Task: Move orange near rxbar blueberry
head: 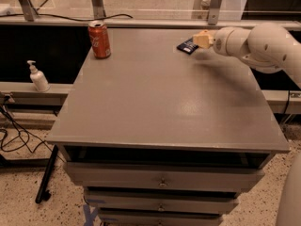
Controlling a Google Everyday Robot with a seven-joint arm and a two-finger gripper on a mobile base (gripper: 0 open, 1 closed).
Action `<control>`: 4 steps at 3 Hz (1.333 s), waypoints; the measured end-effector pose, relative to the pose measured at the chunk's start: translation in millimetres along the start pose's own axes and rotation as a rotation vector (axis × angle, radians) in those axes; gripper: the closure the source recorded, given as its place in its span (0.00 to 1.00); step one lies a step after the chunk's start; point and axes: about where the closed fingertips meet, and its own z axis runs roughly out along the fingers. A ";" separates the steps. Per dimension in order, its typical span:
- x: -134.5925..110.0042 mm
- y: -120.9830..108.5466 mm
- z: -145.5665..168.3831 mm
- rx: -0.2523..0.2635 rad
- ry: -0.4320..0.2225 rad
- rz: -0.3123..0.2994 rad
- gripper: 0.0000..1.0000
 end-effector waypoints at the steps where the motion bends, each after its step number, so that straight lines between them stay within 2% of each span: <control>1: 10.7 4.4 7.8 -0.077 0.004 -0.014 1.00; 2: 16.3 2.8 10.6 -0.115 0.006 -0.023 0.85; 4: 22.7 0.4 11.7 -0.145 0.006 -0.039 0.38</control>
Offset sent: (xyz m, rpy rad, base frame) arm 0.0048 -0.0050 -0.0231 0.0021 0.0107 0.1532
